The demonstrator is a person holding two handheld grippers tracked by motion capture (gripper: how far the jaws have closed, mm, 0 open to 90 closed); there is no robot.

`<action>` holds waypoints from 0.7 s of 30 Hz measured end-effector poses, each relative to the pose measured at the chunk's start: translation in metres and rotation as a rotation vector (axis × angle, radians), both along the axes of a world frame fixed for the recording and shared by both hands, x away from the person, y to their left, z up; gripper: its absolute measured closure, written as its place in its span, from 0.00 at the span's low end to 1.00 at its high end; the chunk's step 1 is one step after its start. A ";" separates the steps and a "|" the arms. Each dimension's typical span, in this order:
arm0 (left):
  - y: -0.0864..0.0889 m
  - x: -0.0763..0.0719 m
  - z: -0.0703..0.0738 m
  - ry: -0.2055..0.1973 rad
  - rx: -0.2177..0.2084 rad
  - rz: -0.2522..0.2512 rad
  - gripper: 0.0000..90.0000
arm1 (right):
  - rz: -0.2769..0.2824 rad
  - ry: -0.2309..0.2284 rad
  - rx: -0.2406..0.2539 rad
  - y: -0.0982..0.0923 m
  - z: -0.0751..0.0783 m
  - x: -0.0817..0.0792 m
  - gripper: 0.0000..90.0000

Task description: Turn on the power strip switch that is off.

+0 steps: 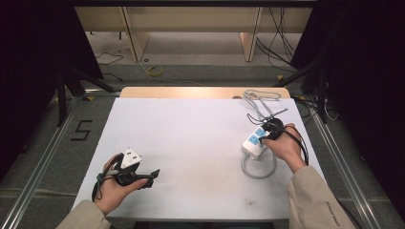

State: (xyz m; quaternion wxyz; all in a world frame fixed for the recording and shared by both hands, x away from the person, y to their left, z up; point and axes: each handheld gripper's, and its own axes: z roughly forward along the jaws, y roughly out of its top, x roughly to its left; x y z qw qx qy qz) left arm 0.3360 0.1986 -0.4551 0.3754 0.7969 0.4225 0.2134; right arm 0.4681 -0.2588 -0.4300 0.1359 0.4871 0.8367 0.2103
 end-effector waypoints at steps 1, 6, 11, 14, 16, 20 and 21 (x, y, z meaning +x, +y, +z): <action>0.000 0.000 0.000 0.000 -0.001 -0.001 0.18 | 0.000 0.000 0.000 0.000 0.000 0.000 1.00; 0.000 0.000 0.000 0.001 -0.001 0.001 0.18 | 0.005 -0.015 0.018 0.000 0.001 -0.003 0.97; 0.000 0.000 0.000 0.001 -0.001 0.000 0.18 | 0.028 -0.035 0.017 0.001 0.007 -0.009 0.95; 0.000 0.000 0.000 0.001 -0.001 -0.001 0.18 | 0.033 -0.042 0.021 0.001 0.010 -0.013 0.93; 0.000 0.000 0.000 0.001 -0.001 0.000 0.18 | 0.038 -0.046 0.019 0.000 0.011 -0.015 0.93; 0.000 0.000 0.000 0.001 0.000 0.001 0.18 | 0.045 -0.057 0.020 0.000 0.014 -0.019 0.91; 0.000 0.000 0.000 0.001 0.000 0.001 0.18 | 0.047 -0.059 0.019 0.000 0.015 -0.020 0.91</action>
